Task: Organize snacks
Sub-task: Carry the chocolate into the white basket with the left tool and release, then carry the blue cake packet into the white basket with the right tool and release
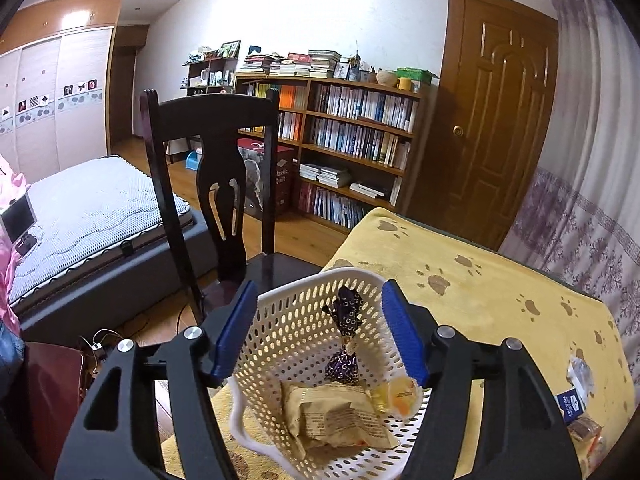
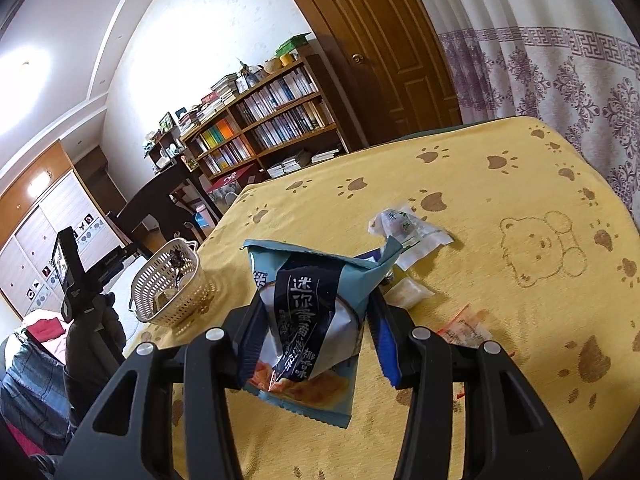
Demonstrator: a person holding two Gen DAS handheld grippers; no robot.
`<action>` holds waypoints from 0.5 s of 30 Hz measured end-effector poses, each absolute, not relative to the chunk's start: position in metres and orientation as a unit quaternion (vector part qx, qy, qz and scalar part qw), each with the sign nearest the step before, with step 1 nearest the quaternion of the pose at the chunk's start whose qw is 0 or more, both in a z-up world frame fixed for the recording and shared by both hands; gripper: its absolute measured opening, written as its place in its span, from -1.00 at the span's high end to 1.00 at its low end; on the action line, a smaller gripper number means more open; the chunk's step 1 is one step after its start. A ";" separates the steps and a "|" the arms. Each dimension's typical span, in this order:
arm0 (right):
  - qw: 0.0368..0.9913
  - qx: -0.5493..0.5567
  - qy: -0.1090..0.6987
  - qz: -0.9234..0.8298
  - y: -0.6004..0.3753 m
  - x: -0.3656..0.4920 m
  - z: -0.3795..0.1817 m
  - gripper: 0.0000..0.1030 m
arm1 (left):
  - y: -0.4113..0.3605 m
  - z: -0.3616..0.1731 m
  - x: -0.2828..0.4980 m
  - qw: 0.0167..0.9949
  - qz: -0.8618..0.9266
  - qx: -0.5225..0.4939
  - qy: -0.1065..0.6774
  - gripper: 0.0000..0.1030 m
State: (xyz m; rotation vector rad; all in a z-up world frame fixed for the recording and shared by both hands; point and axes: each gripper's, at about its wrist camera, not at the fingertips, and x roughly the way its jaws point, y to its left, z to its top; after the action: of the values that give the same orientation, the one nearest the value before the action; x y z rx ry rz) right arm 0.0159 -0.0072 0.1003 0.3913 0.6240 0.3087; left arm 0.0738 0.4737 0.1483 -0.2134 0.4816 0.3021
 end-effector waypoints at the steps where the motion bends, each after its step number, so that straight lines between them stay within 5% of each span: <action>1: 0.921 0.190 0.304 0.151 -0.007 0.017 0.100 0.08 | 0.474 0.149 0.072 0.955 0.148 -0.105 0.235 -0.35; 15: 0.911 0.194 0.303 0.200 0.043 0.032 0.113 0.08 | 0.465 0.173 0.043 0.968 0.136 -0.089 0.189 -0.58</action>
State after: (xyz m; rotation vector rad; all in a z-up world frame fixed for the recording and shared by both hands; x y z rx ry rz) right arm 0.0317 0.0428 0.1132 0.3993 0.6253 0.4131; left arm 0.0433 0.4653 0.1730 -0.1801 0.3829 0.2741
